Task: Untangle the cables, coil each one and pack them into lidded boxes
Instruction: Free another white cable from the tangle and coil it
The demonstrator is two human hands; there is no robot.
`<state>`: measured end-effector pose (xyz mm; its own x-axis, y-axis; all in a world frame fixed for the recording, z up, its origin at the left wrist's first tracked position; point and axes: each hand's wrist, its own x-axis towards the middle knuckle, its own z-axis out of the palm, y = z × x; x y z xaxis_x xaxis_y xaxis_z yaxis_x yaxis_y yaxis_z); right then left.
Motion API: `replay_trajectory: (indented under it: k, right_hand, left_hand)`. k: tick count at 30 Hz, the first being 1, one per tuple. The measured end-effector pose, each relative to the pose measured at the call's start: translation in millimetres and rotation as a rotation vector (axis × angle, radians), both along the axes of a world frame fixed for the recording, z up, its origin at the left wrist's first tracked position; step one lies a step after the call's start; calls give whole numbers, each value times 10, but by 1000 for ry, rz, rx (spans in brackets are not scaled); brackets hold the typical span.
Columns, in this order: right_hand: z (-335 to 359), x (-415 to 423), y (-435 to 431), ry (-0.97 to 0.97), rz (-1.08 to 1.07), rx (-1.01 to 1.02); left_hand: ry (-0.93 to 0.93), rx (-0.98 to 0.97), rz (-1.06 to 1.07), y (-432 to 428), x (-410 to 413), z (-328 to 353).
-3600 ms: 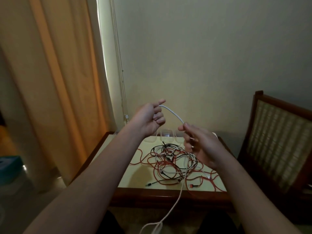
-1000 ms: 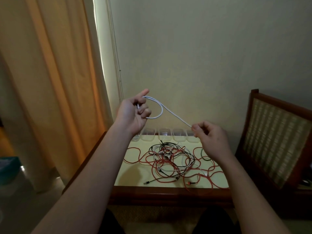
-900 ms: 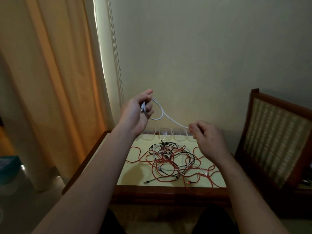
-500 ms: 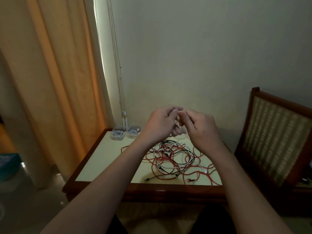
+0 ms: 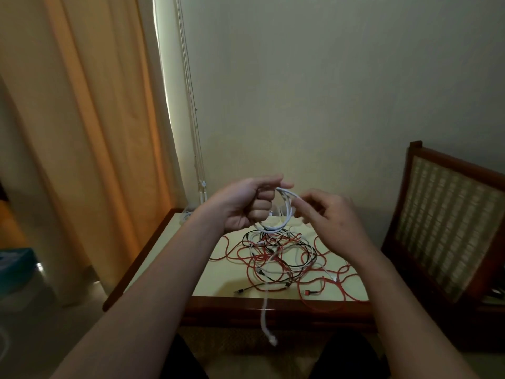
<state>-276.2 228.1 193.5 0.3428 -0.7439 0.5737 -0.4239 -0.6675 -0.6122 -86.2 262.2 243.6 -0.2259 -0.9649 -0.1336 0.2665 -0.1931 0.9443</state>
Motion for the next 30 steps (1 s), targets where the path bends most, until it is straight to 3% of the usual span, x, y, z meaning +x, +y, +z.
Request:
replay_trajectory:
  k: [5,15,21,24,30]
  right_hand:
    - [57,55,29,-103,-34,38]
    - [160,133,10,16,-75,-168]
    - [120,307,90,-82,-58,34]
    - [122,356,102,-201,-76,73]
    - [133,331,67,-185,-93,20]
  left_hand:
    - [91,-36,-28,5,-19,-6]
    - [93,-45,-34,5,-26,-64]
    - [234,-87,-37,1,-87,-66]
    - [175,-129,-5,15,-130,-68]
    - [84,-222,37,23,-135,-107]
